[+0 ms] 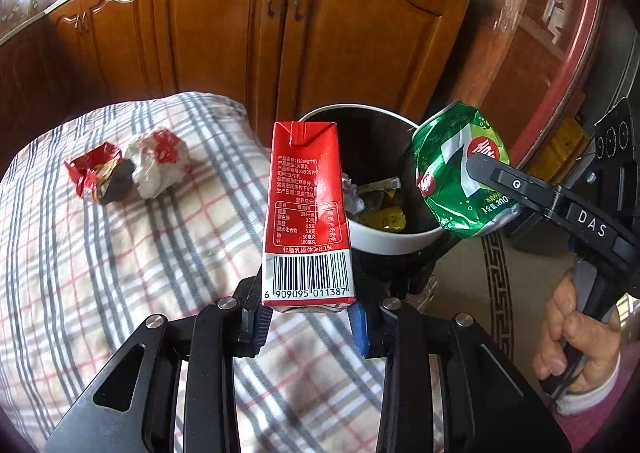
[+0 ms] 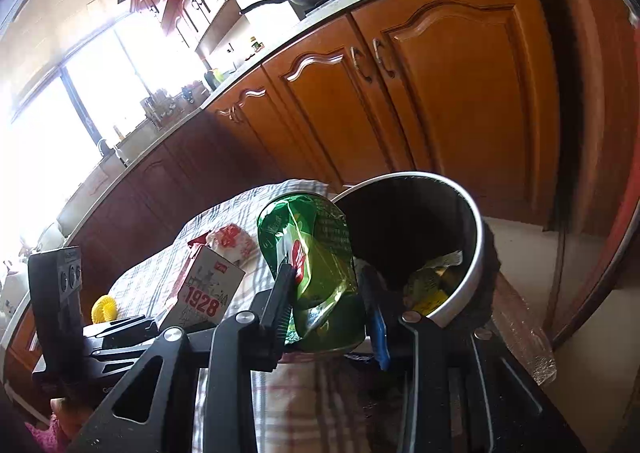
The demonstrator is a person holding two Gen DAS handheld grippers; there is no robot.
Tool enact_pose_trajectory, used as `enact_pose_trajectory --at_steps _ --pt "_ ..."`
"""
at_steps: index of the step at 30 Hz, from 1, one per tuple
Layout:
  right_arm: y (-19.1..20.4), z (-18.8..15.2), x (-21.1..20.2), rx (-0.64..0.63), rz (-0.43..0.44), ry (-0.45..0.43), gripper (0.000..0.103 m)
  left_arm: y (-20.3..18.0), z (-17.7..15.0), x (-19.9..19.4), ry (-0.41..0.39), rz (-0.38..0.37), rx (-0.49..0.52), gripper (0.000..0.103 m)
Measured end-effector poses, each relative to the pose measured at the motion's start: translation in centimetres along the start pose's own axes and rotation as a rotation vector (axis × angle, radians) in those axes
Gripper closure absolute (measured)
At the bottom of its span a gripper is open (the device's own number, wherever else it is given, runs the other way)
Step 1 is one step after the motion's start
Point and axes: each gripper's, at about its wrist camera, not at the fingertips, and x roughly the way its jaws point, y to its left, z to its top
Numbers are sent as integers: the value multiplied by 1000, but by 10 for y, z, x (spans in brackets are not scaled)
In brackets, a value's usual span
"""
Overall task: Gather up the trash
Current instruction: 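Carry the red carton and green can above the bin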
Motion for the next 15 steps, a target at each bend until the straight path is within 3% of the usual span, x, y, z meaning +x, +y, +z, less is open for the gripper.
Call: enact_pose_trajectory --at_steps 15 --pt "-29 19 3 0 -83 -7 69 -31 40 24 -6 4 70 73"
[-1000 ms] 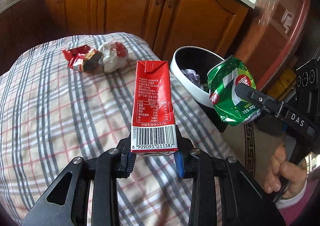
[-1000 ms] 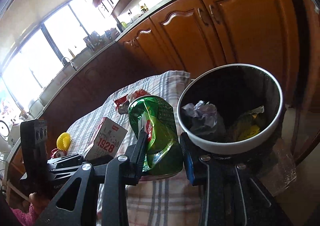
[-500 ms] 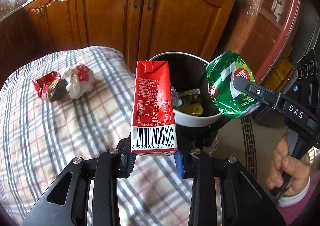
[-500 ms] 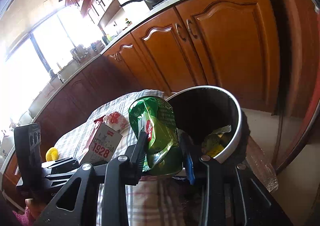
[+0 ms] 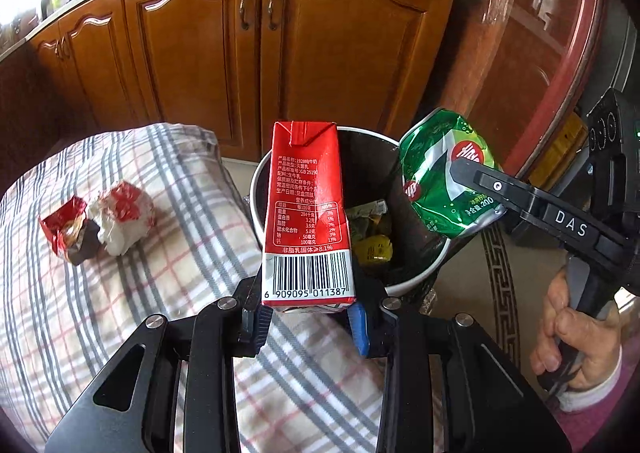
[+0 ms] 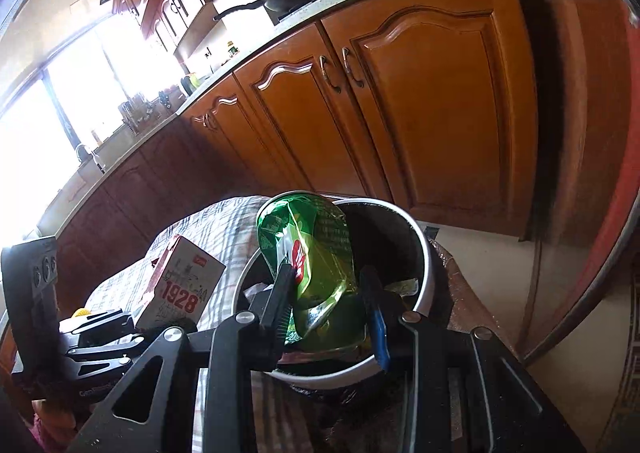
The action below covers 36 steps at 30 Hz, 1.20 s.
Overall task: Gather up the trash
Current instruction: 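Carry the red carton and green can above the bin, then lower the carton and can into the bin and open both tools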
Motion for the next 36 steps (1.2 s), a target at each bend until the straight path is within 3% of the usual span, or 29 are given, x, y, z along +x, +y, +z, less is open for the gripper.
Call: enact_pose_trajectory --at_steps 36 --pt "-10 17 39 -45 -70 73 69 -20 21 52 72 40 36 73"
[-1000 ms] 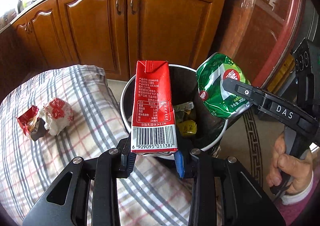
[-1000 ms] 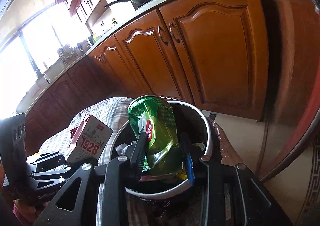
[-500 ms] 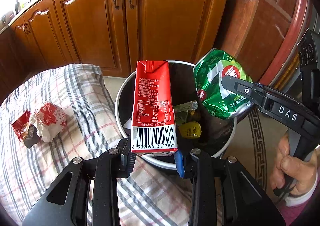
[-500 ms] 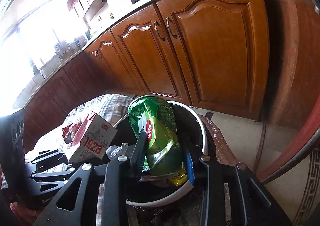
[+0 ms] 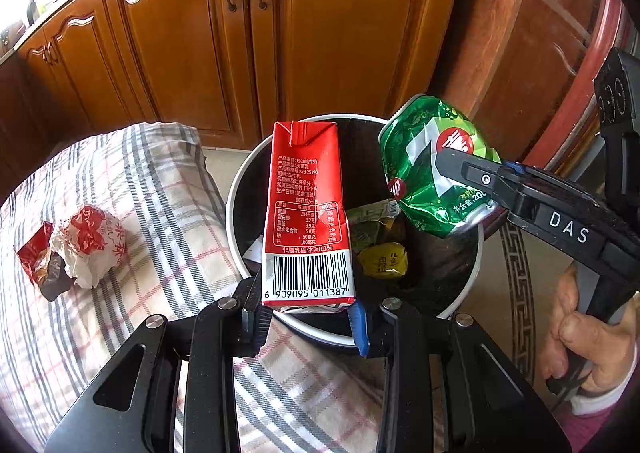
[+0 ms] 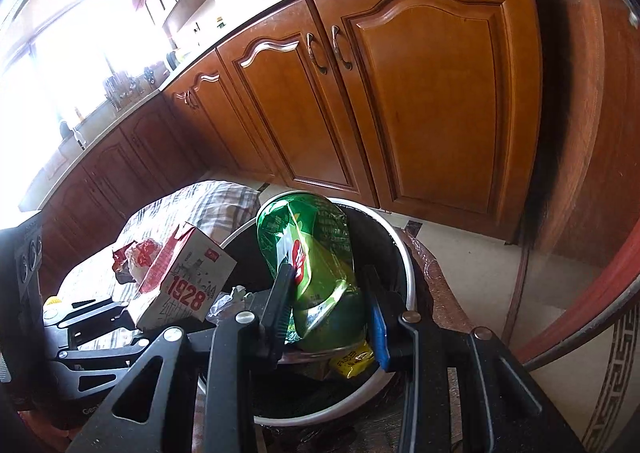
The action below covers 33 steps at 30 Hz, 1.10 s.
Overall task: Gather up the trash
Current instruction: 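Lower the carton and can into the bin and open both tools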
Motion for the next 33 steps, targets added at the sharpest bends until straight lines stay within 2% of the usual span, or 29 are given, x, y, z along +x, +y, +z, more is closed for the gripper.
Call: enact_pose_trajectory --at_steps 16,33 --pt "4 5 19 -35 -44 66 69 5 9 19 45 -28 0 73" --pt "2 4 24 -41 -66 78 69 6 10 26 50 -28 3 73"
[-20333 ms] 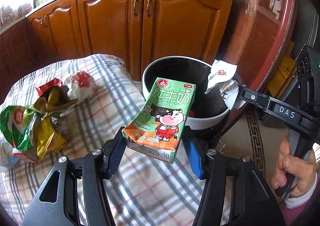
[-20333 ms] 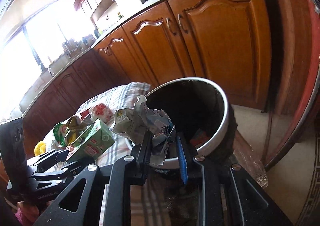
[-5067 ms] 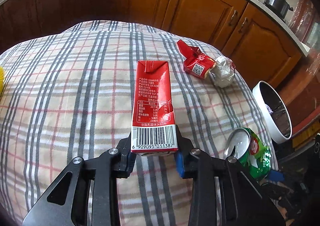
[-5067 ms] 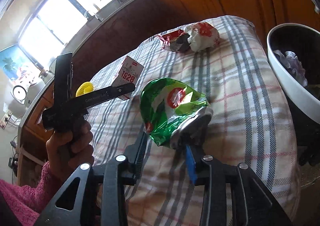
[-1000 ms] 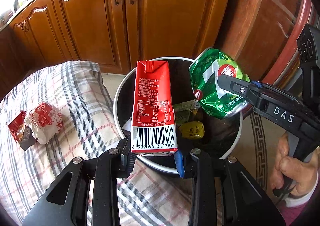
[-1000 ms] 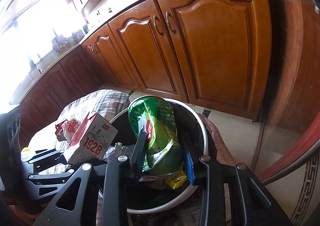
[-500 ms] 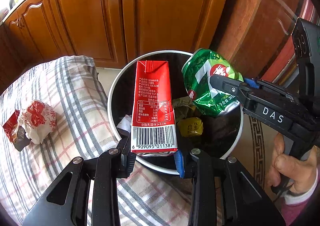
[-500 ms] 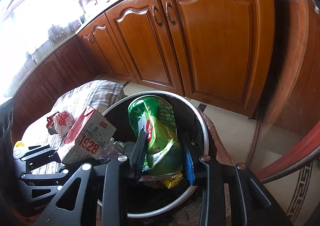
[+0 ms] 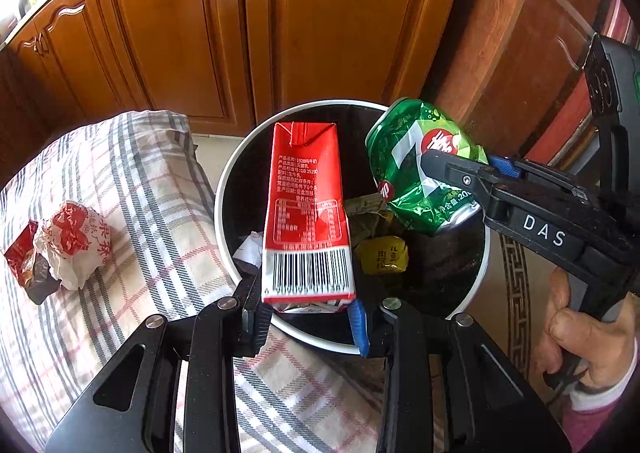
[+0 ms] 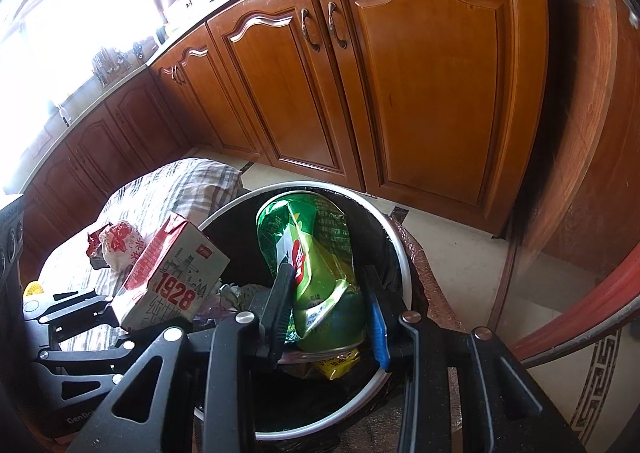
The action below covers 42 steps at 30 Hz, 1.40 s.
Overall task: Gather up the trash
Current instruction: 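Lower the carton and can into the bin and open both tools, then grasp the red snack bag with the left tool while the right tool grasps the white-and-red plastic bag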
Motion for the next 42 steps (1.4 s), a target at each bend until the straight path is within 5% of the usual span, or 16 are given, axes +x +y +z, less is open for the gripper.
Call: enact_pose_trajectory --at_steps 3,5,14,30,42 --pt "0 1 3 2 1 12 67 2 -1 -4 3 -14 -11 61" --pt "-2 1 4 19 10 16 58 4 -3 -10 -14 -13 -22 38" --pt "4 -3 -20 61 57 -46 12 33 -39 -52 -103 -10 -89 27" --pt "119 -34 -41 -60 169 -23 0 171 -144 -99 -121 93 -455 24" --pt "182 -48 -2 -65 306 50 0 234 -173 -118 -140 125 -561 24"
